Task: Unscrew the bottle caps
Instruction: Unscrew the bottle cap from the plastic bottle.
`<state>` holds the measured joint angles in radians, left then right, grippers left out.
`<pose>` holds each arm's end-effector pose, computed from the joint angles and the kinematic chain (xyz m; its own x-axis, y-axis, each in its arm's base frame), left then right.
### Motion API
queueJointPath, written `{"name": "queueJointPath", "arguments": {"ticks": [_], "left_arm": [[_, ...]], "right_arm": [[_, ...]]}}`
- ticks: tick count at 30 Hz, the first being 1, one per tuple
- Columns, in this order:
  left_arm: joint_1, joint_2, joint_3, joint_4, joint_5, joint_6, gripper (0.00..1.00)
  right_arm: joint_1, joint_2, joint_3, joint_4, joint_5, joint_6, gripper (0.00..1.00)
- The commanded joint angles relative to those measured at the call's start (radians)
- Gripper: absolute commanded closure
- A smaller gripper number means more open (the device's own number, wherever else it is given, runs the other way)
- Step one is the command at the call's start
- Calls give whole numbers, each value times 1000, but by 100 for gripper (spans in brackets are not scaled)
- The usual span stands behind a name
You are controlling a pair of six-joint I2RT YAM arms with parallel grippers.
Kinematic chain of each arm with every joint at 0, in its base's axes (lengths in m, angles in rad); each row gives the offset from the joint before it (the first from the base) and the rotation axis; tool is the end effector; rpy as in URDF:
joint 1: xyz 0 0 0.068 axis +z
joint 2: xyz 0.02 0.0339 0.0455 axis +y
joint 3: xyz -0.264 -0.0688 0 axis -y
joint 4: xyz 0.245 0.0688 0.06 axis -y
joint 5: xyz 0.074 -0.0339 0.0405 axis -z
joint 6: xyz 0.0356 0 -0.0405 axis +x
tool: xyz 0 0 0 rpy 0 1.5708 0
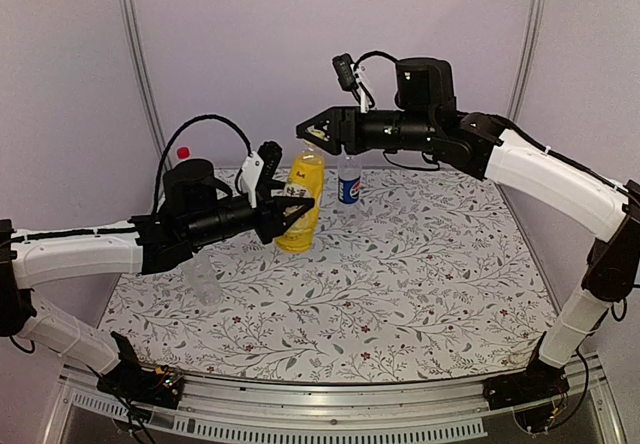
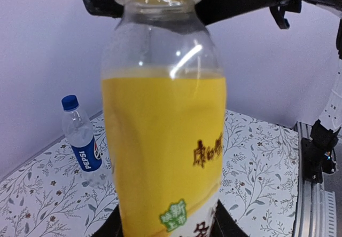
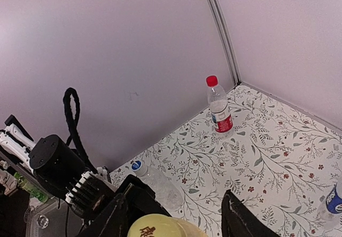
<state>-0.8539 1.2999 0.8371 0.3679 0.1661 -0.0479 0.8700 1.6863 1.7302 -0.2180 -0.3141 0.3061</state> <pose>0.1953 -0.2330 0.3018 -0.1030 0.0463 -0.9936 0.8477 0.5267 -0.0633 0.2487 0.3119 0.4278 -0.3847 -0.0115 -0.9230 -0.8466 0.4029 0.3478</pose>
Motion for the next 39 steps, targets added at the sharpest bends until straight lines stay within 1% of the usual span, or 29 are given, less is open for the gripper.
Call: {"name": "queueJointPath", "arguments": {"ticks": [1, 6, 10, 12, 14, 16, 20, 22, 24, 27, 29, 31, 33, 36, 37, 39], "left_arm": [[-16, -29, 17, -1, -12, 16, 86], [-16, -30, 15, -1, -13, 16, 86], [-16, -30, 14, -1, -11, 17, 86], [-16, -30, 13, -1, -6, 19, 86], [-16, -32, 9, 6, 15, 23, 86], [-16, -40, -10, 39, 82, 31, 86], [-8, -55, -44, 108, 276, 45, 86], [-2, -53, -53, 138, 397, 39, 86], [7, -43, -56, 166, 514, 19, 87], [14, -16, -48, 196, 629, -18, 87], [15, -6, -47, 202, 646, -32, 87], [15, -8, -48, 204, 632, -31, 87], [18, -13, -52, 204, 601, -29, 87], [18, -22, -53, 186, 507, -24, 87], [19, -25, -48, 171, 455, -20, 87], [18, -31, -43, 144, 336, -11, 86]], "right_arm": [[6, 11, -14, 4, 4, 11, 45], [5, 11, -18, 10, -9, 11, 56], [6, 6, -21, 17, -11, 10, 69], [6, 3, -24, 26, -24, 1, 81], [6, -2, -33, 44, -49, -15, 99], [-3, -12, -44, 65, -130, -63, 100], [-42, -22, -48, 73, -475, -213, 100], [-58, -26, -46, 41, -643, -341, 100], [-78, -19, -21, -5, -790, -411, 100], [-102, 12, 19, -56, -920, -454, 100], [-106, 18, 22, -71, -928, -469, 100], [-111, 18, 20, -78, -920, -473, 96], [-114, 16, 22, -82, -894, -464, 87], [-115, 4, 28, -82, -778, -424, 58], [-115, 0, 30, -79, -721, -405, 46], [-115, -5, 36, -63, -617, -346, 28]]}}
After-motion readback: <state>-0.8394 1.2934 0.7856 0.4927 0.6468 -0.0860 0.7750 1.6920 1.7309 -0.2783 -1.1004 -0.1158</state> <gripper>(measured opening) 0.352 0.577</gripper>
